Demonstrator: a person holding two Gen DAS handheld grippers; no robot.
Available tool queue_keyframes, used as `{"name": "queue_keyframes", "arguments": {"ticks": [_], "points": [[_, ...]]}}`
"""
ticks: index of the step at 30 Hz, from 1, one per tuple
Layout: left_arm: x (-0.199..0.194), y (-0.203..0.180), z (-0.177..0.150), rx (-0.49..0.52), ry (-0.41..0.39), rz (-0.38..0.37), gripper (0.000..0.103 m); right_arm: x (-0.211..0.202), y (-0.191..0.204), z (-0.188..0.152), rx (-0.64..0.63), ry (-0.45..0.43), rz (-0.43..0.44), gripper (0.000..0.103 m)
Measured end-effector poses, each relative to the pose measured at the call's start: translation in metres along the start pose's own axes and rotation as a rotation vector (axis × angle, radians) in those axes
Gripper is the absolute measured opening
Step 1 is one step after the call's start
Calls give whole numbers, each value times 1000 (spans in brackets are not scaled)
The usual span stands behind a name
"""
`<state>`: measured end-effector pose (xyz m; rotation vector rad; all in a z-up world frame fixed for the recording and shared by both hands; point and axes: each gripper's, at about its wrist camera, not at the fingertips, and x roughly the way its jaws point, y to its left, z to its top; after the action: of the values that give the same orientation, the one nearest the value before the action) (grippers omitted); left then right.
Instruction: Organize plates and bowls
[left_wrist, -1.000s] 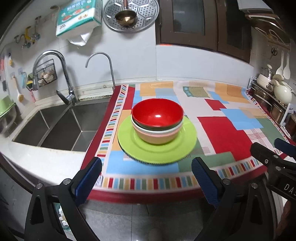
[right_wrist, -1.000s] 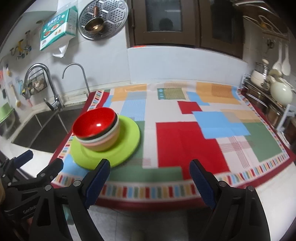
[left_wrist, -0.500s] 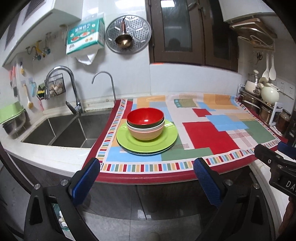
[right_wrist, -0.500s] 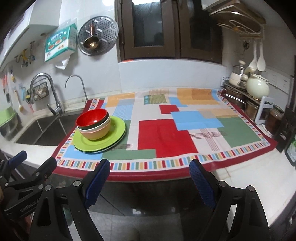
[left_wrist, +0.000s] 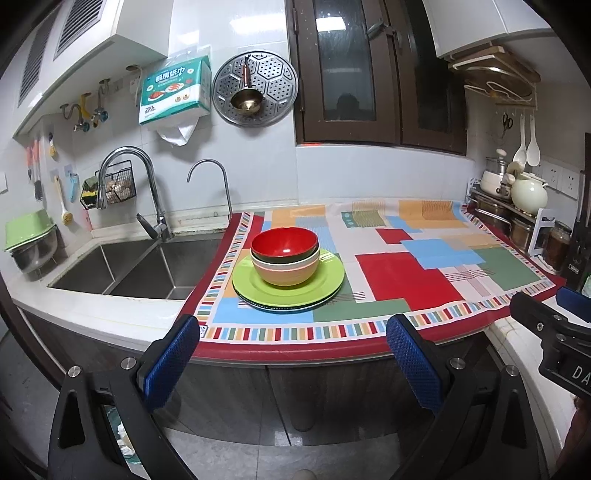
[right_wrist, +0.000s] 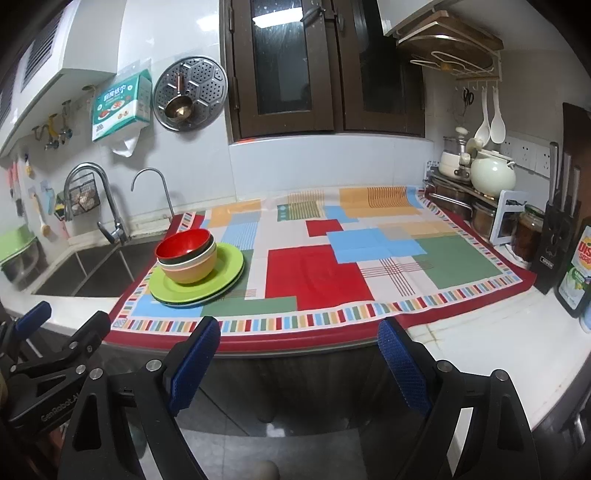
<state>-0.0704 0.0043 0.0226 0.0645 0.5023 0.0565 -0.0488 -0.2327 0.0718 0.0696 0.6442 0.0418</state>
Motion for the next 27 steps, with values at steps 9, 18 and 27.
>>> {"name": "queue_keyframes", "arguments": {"ticks": [9,18,27], "points": [[-6,-1,-3,-5,-3,16,103,-5,0,-2,-9,-6,14,88],[-8,-1,-3,-9,-8,27,103,-8,0,-4,-17,-14,25,88],[-6,1,-3,-11,1,37,103,-8,-1,-3,-16,-11,24,88]]}}
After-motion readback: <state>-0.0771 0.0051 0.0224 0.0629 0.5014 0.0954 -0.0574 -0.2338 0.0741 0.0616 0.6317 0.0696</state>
